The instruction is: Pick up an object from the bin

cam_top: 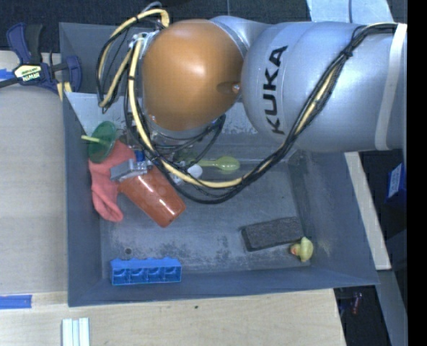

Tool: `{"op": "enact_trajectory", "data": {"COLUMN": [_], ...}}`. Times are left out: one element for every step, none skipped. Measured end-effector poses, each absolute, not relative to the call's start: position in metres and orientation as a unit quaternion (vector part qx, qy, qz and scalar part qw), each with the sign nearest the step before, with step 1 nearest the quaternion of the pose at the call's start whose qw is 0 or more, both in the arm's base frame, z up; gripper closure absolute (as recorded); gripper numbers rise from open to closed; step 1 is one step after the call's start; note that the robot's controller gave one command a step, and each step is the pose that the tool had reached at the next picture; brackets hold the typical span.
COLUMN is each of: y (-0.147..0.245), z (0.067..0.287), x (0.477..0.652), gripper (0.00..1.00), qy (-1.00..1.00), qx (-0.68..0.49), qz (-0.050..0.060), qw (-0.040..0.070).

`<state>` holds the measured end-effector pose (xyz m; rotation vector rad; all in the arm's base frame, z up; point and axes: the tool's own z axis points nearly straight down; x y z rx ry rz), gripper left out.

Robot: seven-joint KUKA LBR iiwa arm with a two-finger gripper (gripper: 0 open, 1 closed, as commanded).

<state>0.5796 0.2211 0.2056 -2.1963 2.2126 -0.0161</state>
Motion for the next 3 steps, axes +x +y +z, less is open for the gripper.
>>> {"op": "enact_trajectory", "data": {"y": [0.199,0.213,0.21], "z": [0.159,0.194,0.215], "x": [0.559,0.585,0.578], "gripper": [1.0,1.0,1.0], "qy": [0.732,0.671,0.564], "qx": [-0.681,-0.742,-0.825], "qz": [-0.005,-0.006,-0.007], "qw": [0.015,0.014,0.012]}}
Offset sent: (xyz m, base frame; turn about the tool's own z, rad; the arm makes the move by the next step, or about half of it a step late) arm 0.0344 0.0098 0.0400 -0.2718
